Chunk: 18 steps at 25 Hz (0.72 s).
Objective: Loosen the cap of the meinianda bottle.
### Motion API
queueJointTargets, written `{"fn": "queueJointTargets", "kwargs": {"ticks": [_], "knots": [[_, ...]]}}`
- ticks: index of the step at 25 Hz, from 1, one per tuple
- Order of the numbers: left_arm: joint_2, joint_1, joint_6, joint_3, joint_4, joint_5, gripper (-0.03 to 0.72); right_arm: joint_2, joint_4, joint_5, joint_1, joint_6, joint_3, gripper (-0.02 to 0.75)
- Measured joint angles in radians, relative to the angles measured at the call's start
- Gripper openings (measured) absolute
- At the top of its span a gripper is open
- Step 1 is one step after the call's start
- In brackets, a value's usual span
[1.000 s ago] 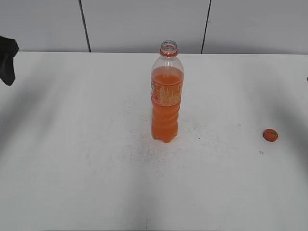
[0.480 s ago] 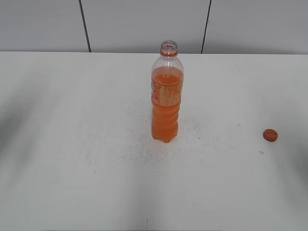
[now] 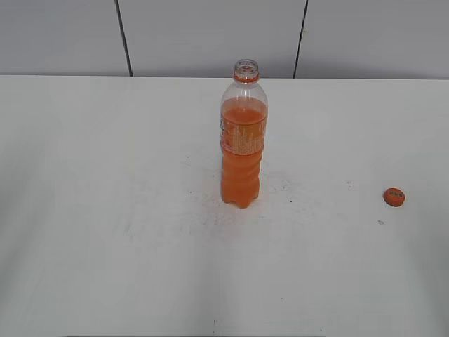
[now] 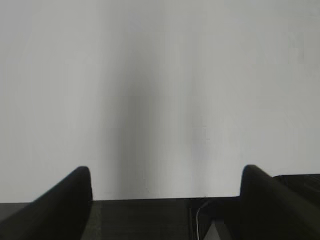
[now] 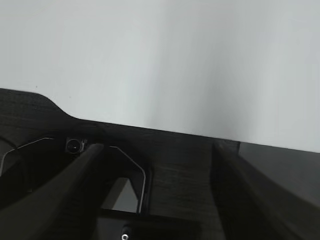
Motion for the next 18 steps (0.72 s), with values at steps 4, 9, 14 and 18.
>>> {"fn": "queueJointTargets", "kwargs": {"ticks": [4,9,14,18], "knots": [[-0.234,0.0,0.0,0.05,0.0,-0.006,0.551,-0.154,-0.026,0.004,0.0,-0.029,0.063,0.492],[-0.481,0.0,0.007,0.115,0.008,-0.016,0.551,-0.324,-0.019,-0.009,0.0,-0.036,0.101,0.492],[-0.705,0.0,0.022,0.172,0.014,-0.015,0.551,-0.488,-0.019,-0.03,0.0,-0.038,0.104,0.492],[-0.84,0.0,0.026,0.178,0.014,-0.024,0.551,-0.592,-0.019,-0.033,0.0,-0.038,0.106,0.492]]}}
